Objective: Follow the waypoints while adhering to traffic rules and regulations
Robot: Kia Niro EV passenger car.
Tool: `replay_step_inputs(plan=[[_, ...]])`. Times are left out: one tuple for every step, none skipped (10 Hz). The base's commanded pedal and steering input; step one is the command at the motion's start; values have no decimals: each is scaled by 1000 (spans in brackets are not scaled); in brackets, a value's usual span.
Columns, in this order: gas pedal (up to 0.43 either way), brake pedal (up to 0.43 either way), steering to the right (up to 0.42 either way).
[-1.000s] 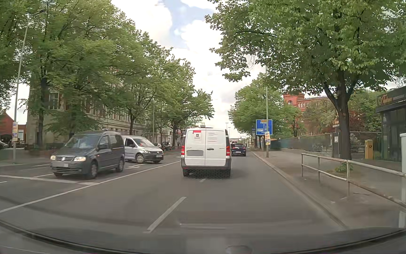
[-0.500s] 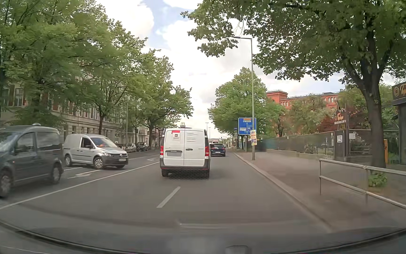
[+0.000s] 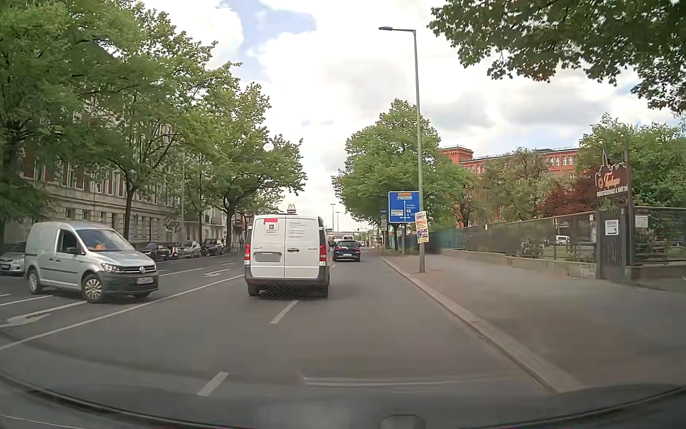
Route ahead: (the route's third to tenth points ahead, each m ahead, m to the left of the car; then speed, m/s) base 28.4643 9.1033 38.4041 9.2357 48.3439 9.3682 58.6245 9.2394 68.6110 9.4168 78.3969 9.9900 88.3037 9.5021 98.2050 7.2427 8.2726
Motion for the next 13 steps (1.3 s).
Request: replay_step_inputs(plan=[[20, 18, 10], [98, 18, 7], [98, 18, 7], [98, 18, 7], [98, 18, 6], [98, 18, 3], [98, 18, -4], [98, 18, -12], [98, 18, -20], [98, 18, -22], [98, 18, -20], [110, 18, -14], [110, 18, -14]])
